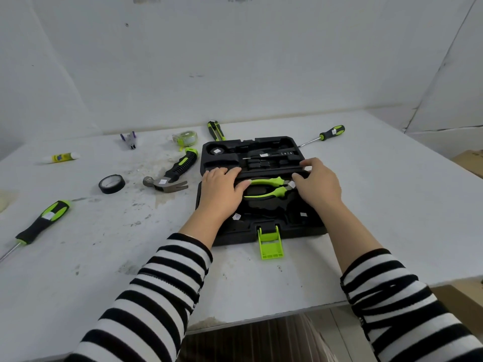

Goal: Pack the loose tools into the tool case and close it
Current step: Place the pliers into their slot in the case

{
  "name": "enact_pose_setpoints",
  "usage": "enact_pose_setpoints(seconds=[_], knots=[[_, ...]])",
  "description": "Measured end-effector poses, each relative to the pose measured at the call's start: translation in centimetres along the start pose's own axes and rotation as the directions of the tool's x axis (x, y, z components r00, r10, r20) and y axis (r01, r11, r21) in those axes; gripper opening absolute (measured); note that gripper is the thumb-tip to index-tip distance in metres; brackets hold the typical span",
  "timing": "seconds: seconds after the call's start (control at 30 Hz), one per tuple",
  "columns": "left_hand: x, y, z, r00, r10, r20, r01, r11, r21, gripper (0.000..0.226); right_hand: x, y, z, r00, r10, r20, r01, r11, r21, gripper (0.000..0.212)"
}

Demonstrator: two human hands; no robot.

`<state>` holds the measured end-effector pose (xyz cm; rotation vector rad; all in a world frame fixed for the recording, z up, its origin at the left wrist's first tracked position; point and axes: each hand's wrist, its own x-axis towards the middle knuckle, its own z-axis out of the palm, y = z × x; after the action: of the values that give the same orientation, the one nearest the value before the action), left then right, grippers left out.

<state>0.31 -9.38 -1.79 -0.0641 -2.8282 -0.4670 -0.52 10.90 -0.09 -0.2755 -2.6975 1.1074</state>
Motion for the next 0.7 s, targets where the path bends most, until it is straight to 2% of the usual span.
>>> enact_pose_setpoints(seconds=[0.07,0.23,0.33,0.47,0.7], knots=[[0.4,-0.1,-0.6,1.0,0.004,0.013,-0.004,0.998,-0.056,0.05,0.0,-0.1,-0.2,0.999,0.017,0.03,-0.017,1.0,-0.01,0.036],[1.3,-0.6,-2.4,0.983,-0.06,0.173,0.085,0.987,-0.138,0.05,0.3,-0.1,-0.5,0.996,0.009,0.089,-0.01,1.0,0.016,0.037],[1.1,-0.9,-2.5,0.99,-0.064,0.127,0.087,0.979,-0.184,0.049,0.4,0.0,-0.5,0.996,-0.003,0.092,0.0,0.999,0.032,0.038],[0.6,-0.2,-2.0,0.997,-0.074,0.025,0.076,0.993,-0.09,0.048,0.6,0.1,-0.5,0.995,-0.021,0.102,0.015,0.998,0.061,0.039],[1.5,-0.1,-2.6,0.984,-0.098,0.148,0.111,0.991,-0.076,0.046,0.7,0.3,-0.6,0.991,-0.001,0.134,-0.013,0.995,0.102,0.039]])
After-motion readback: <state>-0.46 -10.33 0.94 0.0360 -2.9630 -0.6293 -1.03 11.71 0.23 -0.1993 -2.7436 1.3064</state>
